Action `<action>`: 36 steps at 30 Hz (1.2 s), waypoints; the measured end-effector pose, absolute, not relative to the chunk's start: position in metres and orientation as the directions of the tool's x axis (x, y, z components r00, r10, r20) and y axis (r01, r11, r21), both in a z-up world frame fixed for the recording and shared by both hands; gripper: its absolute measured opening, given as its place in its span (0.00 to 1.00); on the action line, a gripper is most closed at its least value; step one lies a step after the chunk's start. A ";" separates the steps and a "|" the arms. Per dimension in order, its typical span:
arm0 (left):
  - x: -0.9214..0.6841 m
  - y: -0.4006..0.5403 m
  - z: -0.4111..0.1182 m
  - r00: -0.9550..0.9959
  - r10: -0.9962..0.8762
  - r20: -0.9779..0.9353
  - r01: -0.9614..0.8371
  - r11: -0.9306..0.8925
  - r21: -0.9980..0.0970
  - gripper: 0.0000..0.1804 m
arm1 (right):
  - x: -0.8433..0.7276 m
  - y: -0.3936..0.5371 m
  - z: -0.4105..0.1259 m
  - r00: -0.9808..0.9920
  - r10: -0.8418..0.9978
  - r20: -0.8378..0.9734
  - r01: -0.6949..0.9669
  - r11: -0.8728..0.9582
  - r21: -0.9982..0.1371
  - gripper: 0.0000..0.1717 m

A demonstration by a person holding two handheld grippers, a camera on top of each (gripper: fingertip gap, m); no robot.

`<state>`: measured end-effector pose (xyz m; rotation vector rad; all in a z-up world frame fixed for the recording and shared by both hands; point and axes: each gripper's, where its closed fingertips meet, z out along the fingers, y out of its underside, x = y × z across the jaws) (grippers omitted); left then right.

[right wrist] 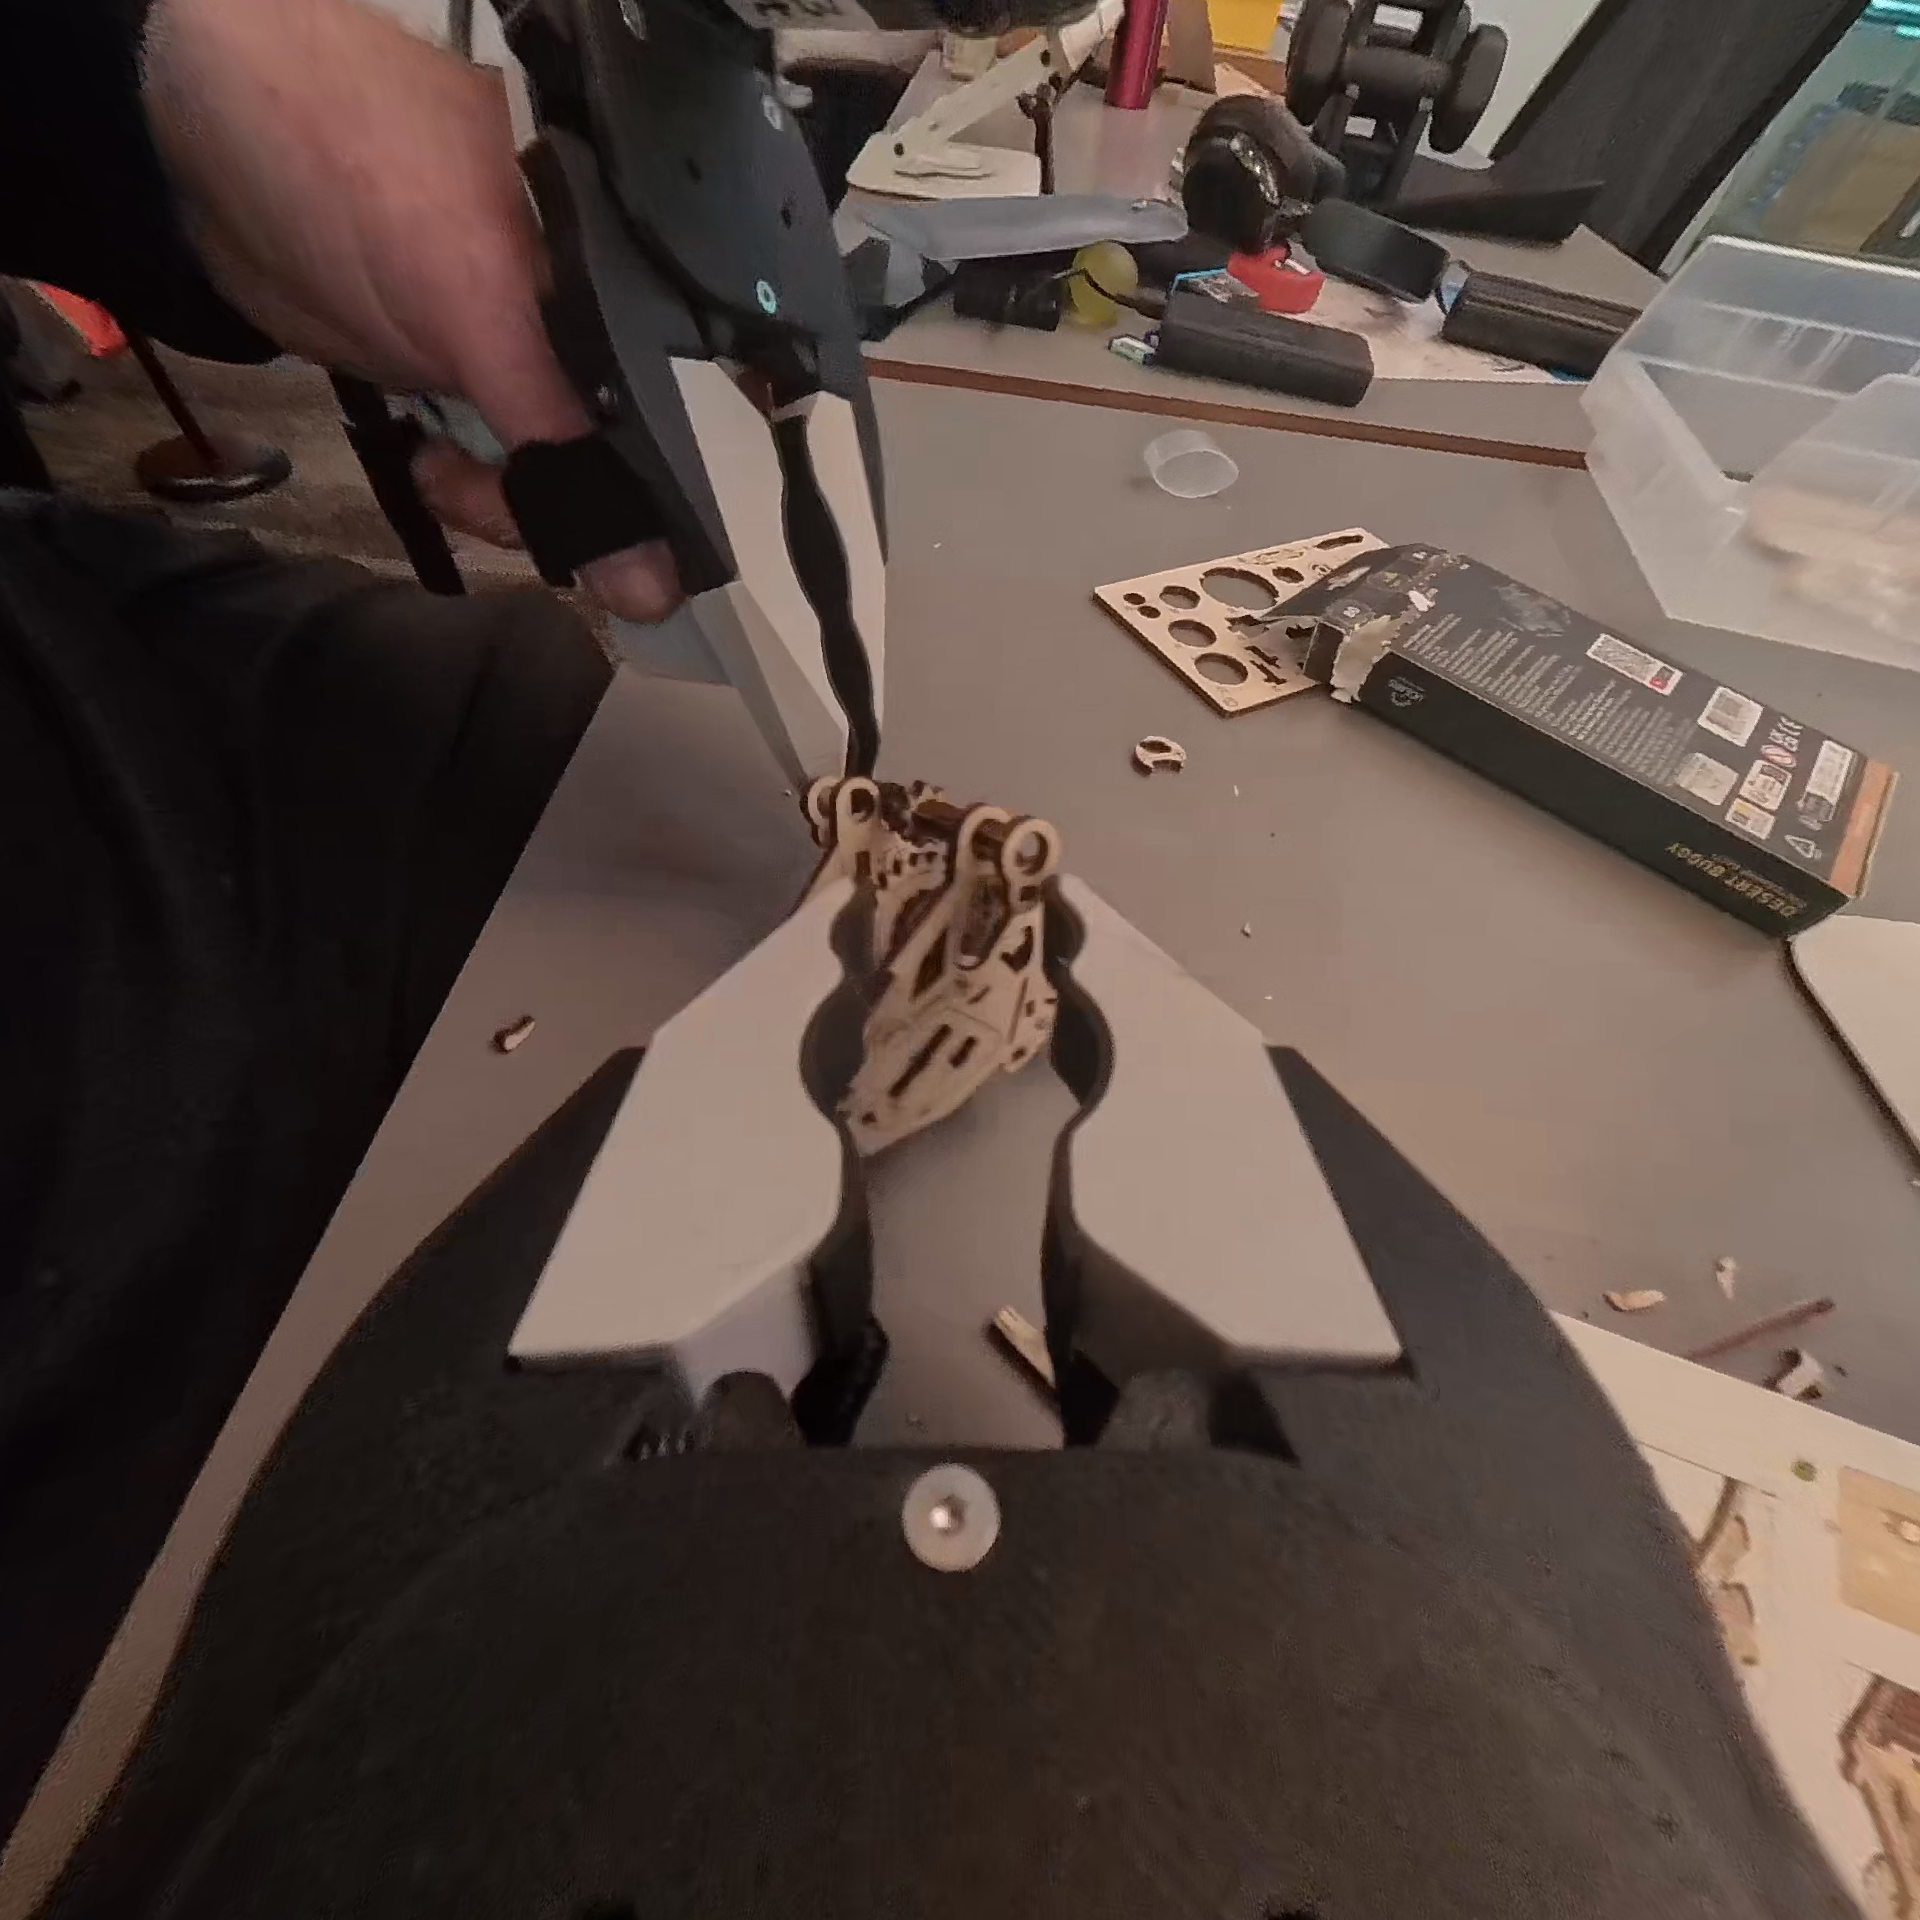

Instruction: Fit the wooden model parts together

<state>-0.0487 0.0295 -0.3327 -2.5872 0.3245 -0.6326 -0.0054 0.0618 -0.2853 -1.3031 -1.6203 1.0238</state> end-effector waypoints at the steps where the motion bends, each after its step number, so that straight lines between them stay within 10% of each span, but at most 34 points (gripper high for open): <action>1: -0.049 0.028 -0.334 0.869 -0.316 0.381 -0.106 -0.870 -0.481 0.04 | -0.007 0.061 -0.285 -0.139 0.985 0.104 0.336 0.146 -0.931 0.19; 18: -0.032 0.006 -0.346 0.809 -0.129 0.574 0.161 -0.890 -0.427 0.05 | -0.017 0.049 -0.282 -0.021 0.950 0.311 0.300 0.303 -0.905 0.10; 36: -0.025 -0.001 -0.345 0.786 -0.154 0.599 0.147 -0.894 -0.423 0.04 | -0.010 0.039 -0.276 -0.213 0.974 0.073 0.239 0.124 -0.963 0.09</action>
